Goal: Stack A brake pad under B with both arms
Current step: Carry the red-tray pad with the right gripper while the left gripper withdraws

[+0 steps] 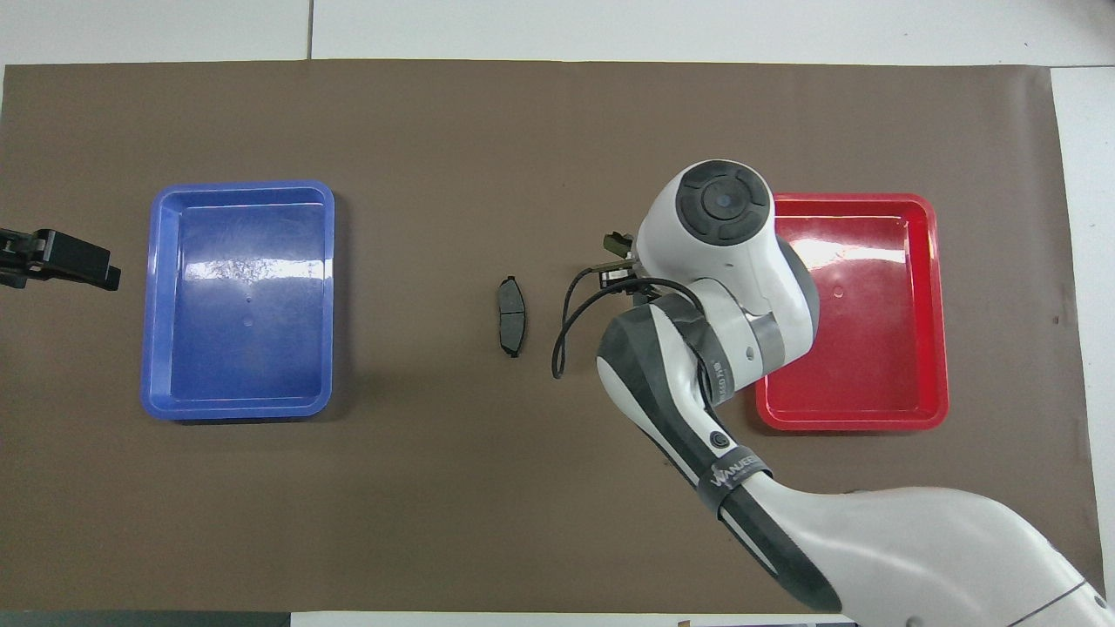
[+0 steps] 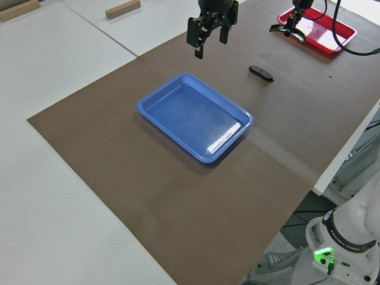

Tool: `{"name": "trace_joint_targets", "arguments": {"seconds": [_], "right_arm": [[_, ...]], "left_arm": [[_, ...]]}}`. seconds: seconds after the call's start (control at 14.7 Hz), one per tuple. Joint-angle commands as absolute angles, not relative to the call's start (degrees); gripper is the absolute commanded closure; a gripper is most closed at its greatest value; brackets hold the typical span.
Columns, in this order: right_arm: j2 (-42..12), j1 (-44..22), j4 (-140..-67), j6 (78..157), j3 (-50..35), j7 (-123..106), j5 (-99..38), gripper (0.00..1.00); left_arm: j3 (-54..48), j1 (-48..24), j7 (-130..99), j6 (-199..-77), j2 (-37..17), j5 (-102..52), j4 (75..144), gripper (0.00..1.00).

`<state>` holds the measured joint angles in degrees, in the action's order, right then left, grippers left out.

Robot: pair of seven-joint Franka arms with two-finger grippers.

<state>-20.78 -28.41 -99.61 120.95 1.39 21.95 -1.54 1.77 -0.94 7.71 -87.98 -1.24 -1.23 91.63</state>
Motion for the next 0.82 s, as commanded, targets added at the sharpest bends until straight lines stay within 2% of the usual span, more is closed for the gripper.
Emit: {"name": "trace_joint_targets", "arguments": {"seconds": [0.0, 0.2, 0.27, 0.75], "right_arm": [[-25.1, -32.2, -93.1, 119.5, 1.8, 26.9, -2.3, 1.0], [-27.1, -35.7, -91.9, 120.5, 1.8, 30.8, -2.1, 1.0], [-28.2, -36.7, -91.4, 124.0, 1.7, 32.3, -2.2, 1.0], [-29.9, -39.1, -92.2, 128.1, 1.7, 38.5, -2.3, 1.0]], "left_arm": [[2.5, -0.6, 8.9, -83.7, -1.4, -1.4, 87.9, 0.02], [2.3, -1.0, 8.4, -83.5, -0.4, -1.2, 88.5, 0.01], [2.3, -1.0, 8.4, -83.5, -0.4, -1.1, 88.5, 0.01], [2.3, -0.6, 8.4, -84.1, 0.4, -1.1, 89.9, 0.01]]}}
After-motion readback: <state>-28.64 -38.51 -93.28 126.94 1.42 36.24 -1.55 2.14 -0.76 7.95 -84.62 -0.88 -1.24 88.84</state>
